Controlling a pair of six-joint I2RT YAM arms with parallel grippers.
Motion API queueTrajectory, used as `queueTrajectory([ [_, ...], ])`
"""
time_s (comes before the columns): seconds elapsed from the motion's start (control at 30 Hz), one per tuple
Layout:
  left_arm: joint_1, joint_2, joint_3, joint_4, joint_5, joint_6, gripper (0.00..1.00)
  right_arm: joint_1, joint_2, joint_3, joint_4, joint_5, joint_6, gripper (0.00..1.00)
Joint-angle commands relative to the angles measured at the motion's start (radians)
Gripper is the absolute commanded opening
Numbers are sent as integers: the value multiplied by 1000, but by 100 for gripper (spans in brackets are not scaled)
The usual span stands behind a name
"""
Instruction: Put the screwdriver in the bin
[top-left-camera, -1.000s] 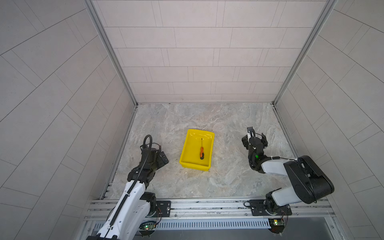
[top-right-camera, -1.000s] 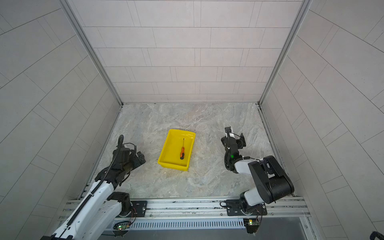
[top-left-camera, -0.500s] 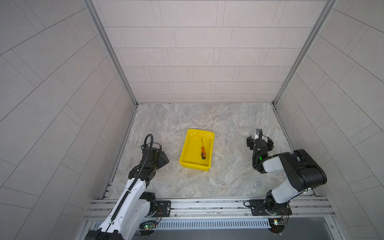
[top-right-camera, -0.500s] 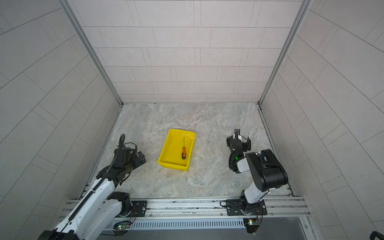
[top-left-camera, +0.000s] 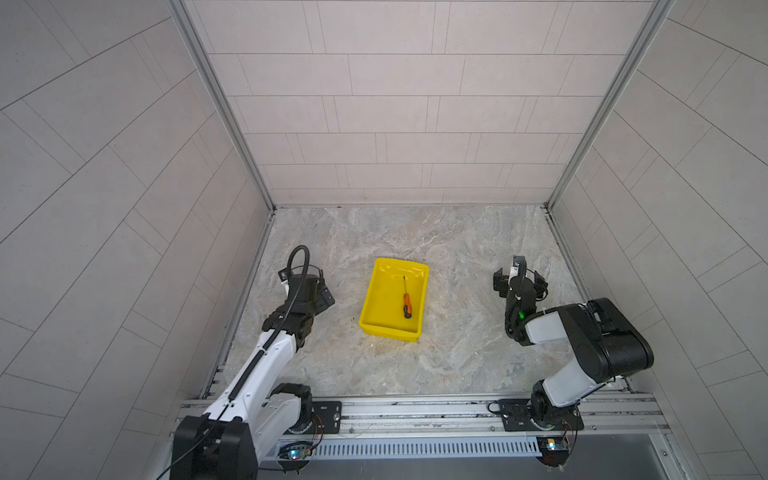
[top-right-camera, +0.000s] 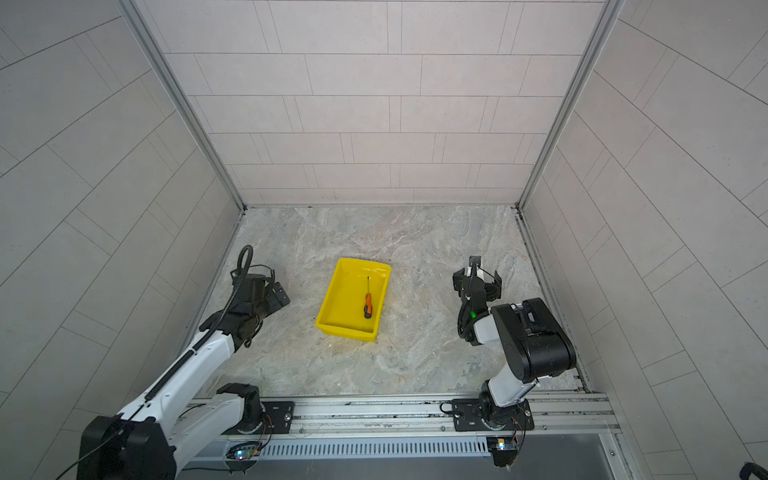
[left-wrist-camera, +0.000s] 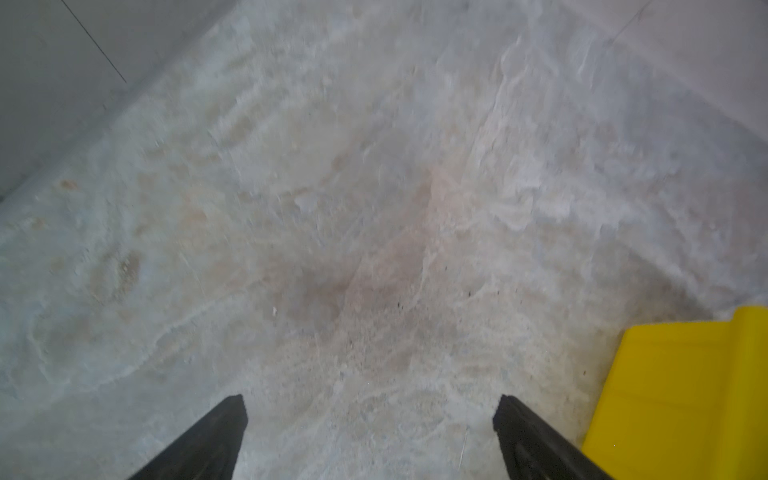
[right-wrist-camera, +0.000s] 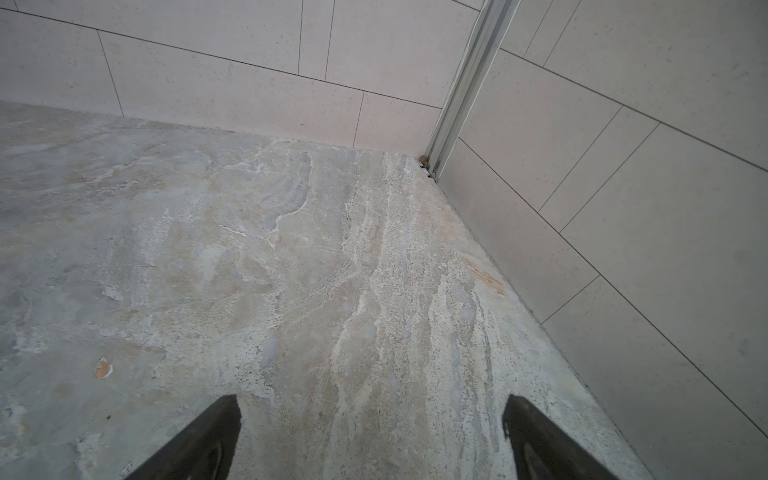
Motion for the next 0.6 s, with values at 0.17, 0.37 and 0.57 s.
queueTrajectory([
  [0.17, 9, 225, 82, 173, -229, 238, 100, -21, -4, 15, -17, -42, 23, 99],
  [0.37, 12, 356, 175, 103, -197, 306, 100, -33, -7, 19, -31, -70, 30, 99],
  [0.57, 9, 408, 53, 304, -177, 345, 100, -35, -7, 19, -32, -73, 29, 99],
])
